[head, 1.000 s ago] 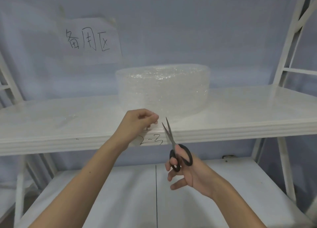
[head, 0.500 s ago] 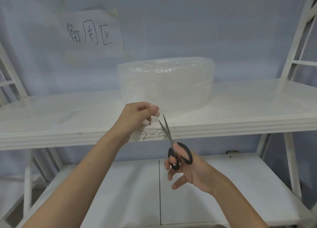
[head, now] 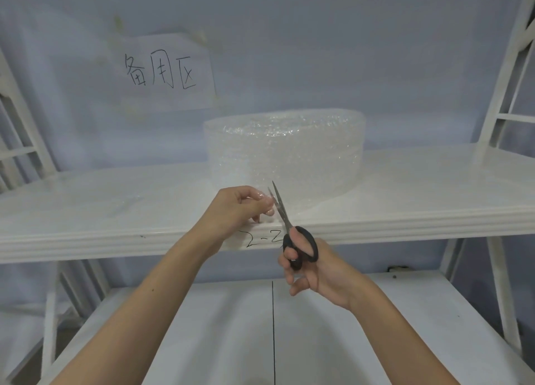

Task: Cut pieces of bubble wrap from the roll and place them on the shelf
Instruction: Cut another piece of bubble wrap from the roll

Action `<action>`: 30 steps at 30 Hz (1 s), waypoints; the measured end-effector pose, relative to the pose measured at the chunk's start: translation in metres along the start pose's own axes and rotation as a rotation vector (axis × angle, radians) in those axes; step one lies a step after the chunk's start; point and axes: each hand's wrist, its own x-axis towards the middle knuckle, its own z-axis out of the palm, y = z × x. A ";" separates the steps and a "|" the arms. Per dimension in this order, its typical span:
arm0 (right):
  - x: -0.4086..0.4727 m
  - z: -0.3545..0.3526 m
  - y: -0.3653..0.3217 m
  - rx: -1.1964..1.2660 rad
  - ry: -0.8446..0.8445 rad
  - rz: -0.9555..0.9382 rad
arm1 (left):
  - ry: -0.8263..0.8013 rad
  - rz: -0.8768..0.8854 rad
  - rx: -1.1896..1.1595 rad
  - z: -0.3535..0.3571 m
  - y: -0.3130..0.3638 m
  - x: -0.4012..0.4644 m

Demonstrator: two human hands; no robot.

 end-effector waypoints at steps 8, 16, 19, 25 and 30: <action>-0.003 0.002 0.003 -0.038 0.037 -0.021 | -0.071 0.017 0.060 -0.002 -0.003 0.000; 0.005 0.005 -0.002 -0.055 0.007 -0.024 | -0.156 0.030 0.110 -0.004 0.000 -0.002; 0.006 0.005 0.000 -0.059 0.021 -0.047 | -0.139 0.019 0.105 -0.004 0.000 -0.003; 0.005 0.006 0.002 -0.061 0.049 -0.063 | -0.077 -0.026 0.041 0.000 0.003 -0.003; 0.004 0.007 0.003 -0.066 0.048 -0.060 | 0.017 0.015 0.083 0.006 -0.003 0.000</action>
